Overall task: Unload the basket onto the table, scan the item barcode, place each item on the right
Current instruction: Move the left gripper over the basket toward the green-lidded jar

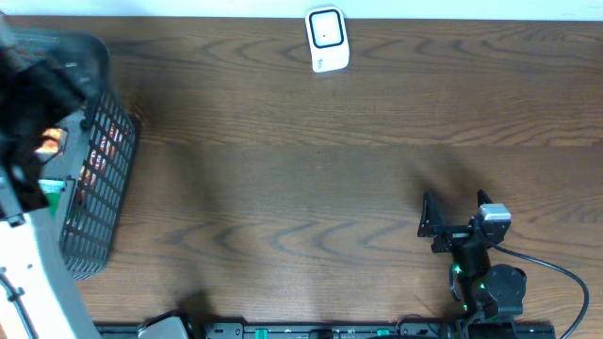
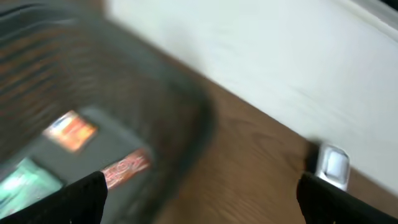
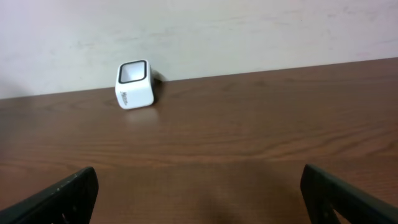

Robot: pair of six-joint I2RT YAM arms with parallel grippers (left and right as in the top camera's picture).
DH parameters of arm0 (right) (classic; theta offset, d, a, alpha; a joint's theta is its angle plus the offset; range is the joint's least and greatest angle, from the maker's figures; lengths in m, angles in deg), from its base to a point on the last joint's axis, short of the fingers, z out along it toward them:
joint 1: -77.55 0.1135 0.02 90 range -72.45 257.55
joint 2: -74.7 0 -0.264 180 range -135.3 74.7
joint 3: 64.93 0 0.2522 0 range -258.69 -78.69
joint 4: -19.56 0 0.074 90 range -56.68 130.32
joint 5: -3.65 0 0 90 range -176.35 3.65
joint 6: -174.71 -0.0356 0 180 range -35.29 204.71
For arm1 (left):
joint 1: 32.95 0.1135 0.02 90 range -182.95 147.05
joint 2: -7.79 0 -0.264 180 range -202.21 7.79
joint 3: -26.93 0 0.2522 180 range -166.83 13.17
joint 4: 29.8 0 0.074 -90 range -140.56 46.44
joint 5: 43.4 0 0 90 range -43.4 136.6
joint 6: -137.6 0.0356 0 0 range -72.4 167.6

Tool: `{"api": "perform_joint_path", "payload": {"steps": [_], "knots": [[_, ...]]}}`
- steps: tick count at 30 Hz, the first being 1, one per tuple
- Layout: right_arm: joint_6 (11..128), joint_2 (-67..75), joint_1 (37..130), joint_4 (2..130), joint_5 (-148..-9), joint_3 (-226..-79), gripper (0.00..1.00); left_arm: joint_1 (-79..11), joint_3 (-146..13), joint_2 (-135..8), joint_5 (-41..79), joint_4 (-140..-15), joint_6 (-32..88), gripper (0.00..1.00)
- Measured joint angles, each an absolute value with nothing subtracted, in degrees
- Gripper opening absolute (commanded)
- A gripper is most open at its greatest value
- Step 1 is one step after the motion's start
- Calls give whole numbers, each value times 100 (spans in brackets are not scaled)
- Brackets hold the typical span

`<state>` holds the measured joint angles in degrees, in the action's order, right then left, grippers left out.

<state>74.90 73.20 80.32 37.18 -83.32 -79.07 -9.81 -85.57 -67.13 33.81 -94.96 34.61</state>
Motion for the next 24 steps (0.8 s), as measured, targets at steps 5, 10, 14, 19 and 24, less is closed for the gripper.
{"api": "perform_joint_path", "payload": {"steps": [5, 10, 14, 19, 24], "knots": [[7490, 7320, 8032, 3720, -8330, -7907, 99, -39, -8574, -6861, 3573, -10088, 3091, 98], [7490, 7320, 8032, 3720, -8330, -7907, 99, 428, -8500, -6975, 4030, -10372, 2958, 98], [7488, 7320, 8032, 3718, -8330, -7907, 99, 538, -8288, -7005, 4194, -10392, 2938, 98], [7490, 7320, 8032, 3718, -8330, -7907, 99, 549, -8091, -7279, 4255, -10398, 2934, 98], [7490, 7320, 8032, 3718, -8330, -7907, 99, 577, -8026, -7926, 4362, -10407, 2873, 98]]}}
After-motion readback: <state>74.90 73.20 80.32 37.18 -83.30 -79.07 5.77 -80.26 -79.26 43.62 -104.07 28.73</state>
